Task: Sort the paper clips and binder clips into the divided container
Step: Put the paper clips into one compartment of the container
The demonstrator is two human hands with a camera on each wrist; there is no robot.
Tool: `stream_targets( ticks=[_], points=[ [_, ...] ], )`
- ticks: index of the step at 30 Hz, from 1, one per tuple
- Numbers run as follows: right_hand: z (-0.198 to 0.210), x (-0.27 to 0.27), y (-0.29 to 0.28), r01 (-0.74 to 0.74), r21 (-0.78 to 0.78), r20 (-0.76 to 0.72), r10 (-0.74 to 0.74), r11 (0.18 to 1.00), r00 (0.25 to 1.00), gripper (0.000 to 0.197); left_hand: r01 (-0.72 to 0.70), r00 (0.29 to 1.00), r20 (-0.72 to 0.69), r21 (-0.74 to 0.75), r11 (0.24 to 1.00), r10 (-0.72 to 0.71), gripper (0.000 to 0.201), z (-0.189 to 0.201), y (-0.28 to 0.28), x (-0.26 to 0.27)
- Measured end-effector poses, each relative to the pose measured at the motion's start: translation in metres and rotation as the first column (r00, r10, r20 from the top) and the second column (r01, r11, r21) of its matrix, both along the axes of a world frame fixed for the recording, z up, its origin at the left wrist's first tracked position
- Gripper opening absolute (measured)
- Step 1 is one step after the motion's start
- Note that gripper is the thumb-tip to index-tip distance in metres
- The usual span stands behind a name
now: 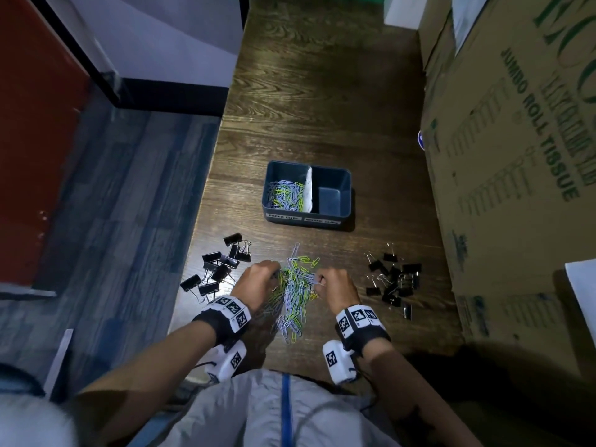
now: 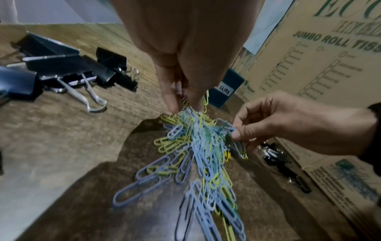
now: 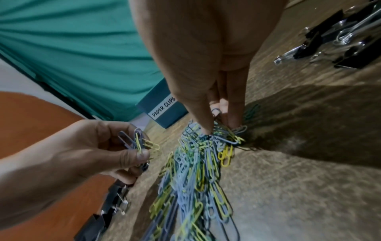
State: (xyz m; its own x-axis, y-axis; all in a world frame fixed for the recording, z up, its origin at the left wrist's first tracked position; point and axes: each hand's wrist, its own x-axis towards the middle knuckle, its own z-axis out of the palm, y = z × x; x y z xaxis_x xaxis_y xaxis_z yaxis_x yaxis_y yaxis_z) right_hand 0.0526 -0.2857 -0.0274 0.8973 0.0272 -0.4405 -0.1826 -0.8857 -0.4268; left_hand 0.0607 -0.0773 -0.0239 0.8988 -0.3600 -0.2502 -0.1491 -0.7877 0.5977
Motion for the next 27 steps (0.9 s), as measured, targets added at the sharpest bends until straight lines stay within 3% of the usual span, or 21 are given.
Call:
stream_targets(
  ticks=[4, 12, 16, 19, 23, 27],
  points=[
    [0.011, 0.006, -0.004, 0.063, 0.061, -0.018, -0.062, 0.996, 0.998, 0.011, 0.001, 0.995, 0.102, -0.091, 0.996, 0.008, 0.012, 0.026, 0.008, 0.017],
    [0.052, 0.028, -0.006, 0.015, 0.138, -0.002, -0.014, 0.99, 1.0, 0.008, -0.127, 0.939, 0.288, -0.221, 0.967, 0.189, 0.01, 0.084, -0.005, 0.107],
    [0.083, 0.047, 0.002, -0.055, 0.171, 0.069, 0.043, 0.984, 0.997, 0.009, -0.186, 0.933, 0.265, -0.231, 0.955, 0.245, 0.033, 0.09, -0.01, 0.143],
    [0.104, 0.068, 0.009, -0.077, 0.195, 0.143, 0.049, 0.978, 0.989, 0.01, -0.193, 0.93, 0.289, -0.141, 0.971, 0.227, 0.043, 0.077, -0.005, 0.14],
    [0.12, 0.111, 0.023, -0.062, 0.174, 0.257, 0.016, 0.983, 0.966, 0.016, -0.162, 0.92, 0.362, -0.002, 0.987, 0.152, 0.018, 0.048, 0.004, 0.103],
    [0.13, 0.149, 0.039, -0.026, 0.2, 0.302, -0.036, 0.979, 0.953, 0.011, -0.067, 0.982, 0.187, 0.143, 0.987, 0.039, 0.017, 0.026, 0.0, 0.059]
  ],
)
